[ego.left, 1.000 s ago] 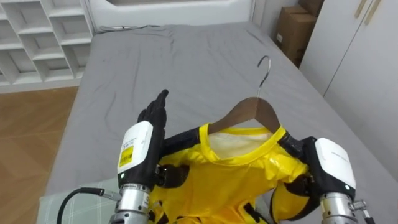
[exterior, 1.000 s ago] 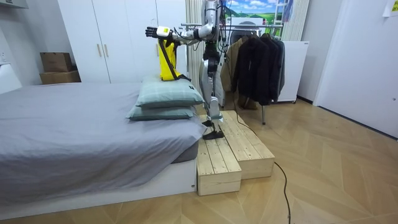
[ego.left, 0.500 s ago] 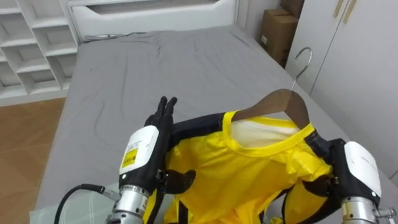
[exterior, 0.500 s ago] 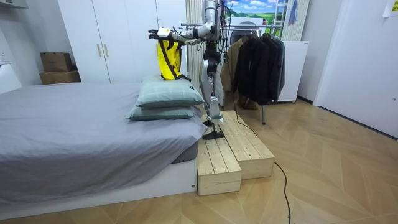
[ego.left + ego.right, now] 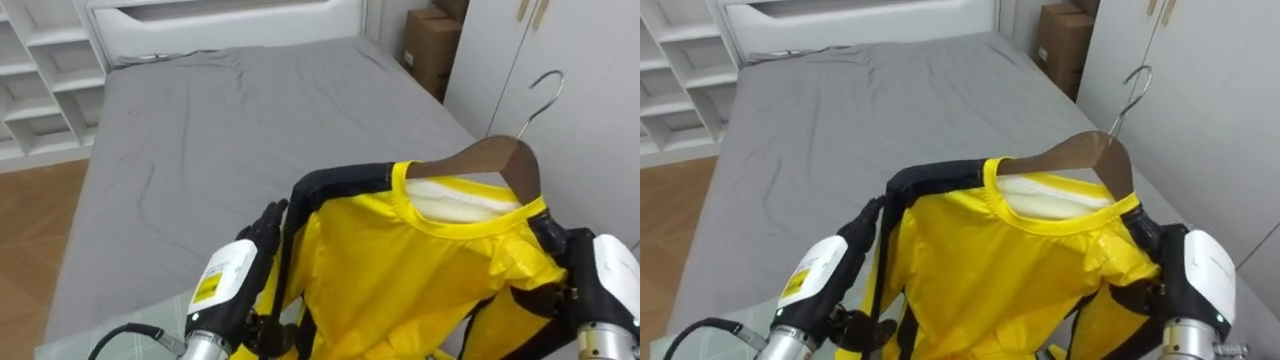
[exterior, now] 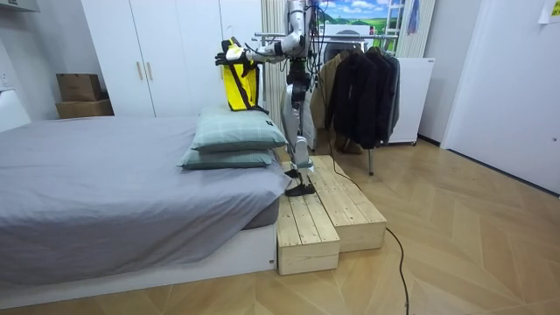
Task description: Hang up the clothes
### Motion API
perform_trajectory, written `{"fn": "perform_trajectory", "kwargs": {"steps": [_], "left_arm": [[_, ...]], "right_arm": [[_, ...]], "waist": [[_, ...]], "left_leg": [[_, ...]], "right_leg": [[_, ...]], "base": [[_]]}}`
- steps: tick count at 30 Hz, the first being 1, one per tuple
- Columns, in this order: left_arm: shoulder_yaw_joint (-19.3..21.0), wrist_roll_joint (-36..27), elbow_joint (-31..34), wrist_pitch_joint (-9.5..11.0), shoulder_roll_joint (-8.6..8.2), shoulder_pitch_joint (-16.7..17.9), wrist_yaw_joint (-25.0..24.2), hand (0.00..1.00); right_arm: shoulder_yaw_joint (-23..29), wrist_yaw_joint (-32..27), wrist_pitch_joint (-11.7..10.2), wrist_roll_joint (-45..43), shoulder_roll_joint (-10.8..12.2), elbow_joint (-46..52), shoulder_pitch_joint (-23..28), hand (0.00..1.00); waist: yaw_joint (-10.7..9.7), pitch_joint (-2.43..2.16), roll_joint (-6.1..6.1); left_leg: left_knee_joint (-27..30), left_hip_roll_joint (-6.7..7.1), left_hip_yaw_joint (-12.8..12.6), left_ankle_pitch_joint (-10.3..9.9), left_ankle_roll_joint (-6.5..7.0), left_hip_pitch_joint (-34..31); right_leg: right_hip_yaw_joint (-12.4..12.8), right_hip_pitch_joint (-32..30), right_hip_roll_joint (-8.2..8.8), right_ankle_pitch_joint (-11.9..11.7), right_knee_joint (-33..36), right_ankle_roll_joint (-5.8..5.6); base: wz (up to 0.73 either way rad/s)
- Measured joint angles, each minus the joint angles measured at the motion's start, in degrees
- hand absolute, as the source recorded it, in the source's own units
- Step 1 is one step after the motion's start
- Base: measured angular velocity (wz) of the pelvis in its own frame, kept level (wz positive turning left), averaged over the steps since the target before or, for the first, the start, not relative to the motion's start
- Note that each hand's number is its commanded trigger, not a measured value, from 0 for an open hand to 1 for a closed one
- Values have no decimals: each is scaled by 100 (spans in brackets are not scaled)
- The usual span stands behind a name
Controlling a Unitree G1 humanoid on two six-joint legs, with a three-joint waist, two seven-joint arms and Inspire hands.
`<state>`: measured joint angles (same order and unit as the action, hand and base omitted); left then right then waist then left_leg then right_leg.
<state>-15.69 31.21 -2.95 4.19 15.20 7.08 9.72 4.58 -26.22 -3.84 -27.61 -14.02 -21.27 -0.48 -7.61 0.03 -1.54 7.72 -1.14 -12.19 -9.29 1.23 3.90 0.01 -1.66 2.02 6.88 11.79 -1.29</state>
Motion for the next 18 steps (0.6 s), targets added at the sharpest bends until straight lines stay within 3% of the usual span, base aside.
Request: {"fn": "perform_trajectory", "kwargs": {"steps": [3,6,9,11,13,14,18], "left_arm": [[436,-397,-239,124,-11,214,-2,0],[1065,-514,-618,126,-130,419,0,0],[1588,-1235,-1009,127,-148,584,40,0],[1876,-1692,-1272,130,-165,714,91,0],[2156,-2194,-1741,110,-224,862,117,0],[2275,-2330,-1872,110,-300,943,130,0],[2436,-2485,-2261,118,-427,925,82,0]], "right_arm": [[192,-75,-67,-26,-6,0,0,100],[441,-261,-115,-57,-25,3,25,100],[581,-403,-126,-139,-87,19,195,100],[614,-450,-135,-317,-91,20,278,100],[595,-481,-176,-461,-89,20,387,100],[605,-514,-190,-580,-90,25,395,100],[623,-588,-257,-760,-90,27,396,100]], "waist": [[47,7,-20],[306,7,-35],[403,5,-87],[524,5,-77],[711,16,-44],[747,17,-44],[764,20,-47]], "left_leg": [[-19,-36,-125,-24,-28,118],[-10,-105,-412,-127,-64,190],[-27,-156,-628,-169,-91,283],[-20,-247,-881,-245,-111,352],[34,-319,-1299,-355,-158,484],[77,-316,-1437,-411,-171,497],[178,-312,-1754,-511,-184,545]], "right_leg": [[47,14,-33,-5,12,10],[-90,-59,-55,-20,83,34],[-180,-152,-64,-28,181,46],[-512,-242,-30,-46,245,74],[-1380,-391,139,-54,539,128],[-1692,-477,209,-4,694,218],[-1795,-639,241,59,911,314]], "base": [[-22],[-53],[-37],[-65],[-98],[-74],[-47]]}}
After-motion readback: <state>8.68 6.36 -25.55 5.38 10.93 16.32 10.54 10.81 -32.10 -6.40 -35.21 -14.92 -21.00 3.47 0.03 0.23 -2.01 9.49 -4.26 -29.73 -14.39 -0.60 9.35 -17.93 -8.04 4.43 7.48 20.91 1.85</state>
